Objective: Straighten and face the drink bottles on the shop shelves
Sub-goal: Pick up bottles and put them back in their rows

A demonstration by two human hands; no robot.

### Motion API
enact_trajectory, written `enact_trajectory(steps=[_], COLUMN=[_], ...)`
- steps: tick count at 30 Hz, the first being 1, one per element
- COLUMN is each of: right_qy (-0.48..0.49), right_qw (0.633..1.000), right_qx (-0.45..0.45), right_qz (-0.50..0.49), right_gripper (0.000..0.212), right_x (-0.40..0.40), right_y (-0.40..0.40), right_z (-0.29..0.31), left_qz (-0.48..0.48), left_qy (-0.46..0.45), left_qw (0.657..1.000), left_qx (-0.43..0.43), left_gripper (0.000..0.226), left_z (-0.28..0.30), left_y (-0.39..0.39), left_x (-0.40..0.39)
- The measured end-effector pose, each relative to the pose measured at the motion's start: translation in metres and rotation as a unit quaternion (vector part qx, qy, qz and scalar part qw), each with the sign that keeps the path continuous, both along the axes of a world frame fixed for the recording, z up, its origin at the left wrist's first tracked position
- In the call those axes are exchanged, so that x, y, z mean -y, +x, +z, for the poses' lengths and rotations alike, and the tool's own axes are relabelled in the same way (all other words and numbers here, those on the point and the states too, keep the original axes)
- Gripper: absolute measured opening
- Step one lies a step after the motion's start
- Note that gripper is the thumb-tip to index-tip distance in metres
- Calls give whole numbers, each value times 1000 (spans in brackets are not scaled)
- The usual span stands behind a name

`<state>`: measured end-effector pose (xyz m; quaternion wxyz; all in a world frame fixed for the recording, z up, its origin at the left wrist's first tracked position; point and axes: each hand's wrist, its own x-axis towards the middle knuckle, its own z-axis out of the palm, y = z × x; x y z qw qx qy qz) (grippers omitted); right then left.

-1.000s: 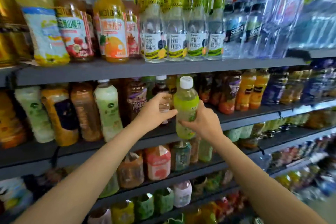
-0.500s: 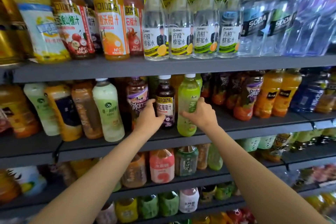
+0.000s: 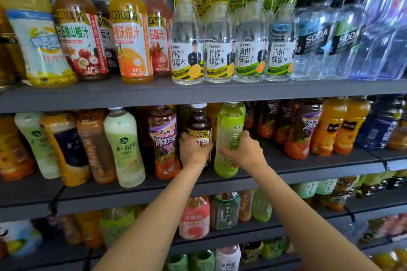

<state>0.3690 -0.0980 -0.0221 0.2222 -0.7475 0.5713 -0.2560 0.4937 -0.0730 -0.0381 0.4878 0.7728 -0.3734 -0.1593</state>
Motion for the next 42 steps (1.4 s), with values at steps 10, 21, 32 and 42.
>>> enact_trajectory(steps=[10, 21, 32, 42], right_qy=[15, 12, 140, -309], right_qw=[999, 999, 909, 879], right_qx=[10, 0, 170, 150], right_qz=[29, 31, 354, 331], right_gripper=[60, 66, 20, 80], right_x=[11, 5, -121, -190], right_y=[14, 84, 64, 195], right_z=[-2, -5, 101, 161], left_qz=[-67, -136, -303, -121], left_qy=[25, 5, -108, -298], left_qw=[992, 981, 940, 943], left_qx=[109, 135, 117, 79], left_gripper=[64, 66, 61, 47], left_z=[7, 26, 84, 207], left_y=[20, 63, 108, 198], left_x=[-78, -129, -195, -238])
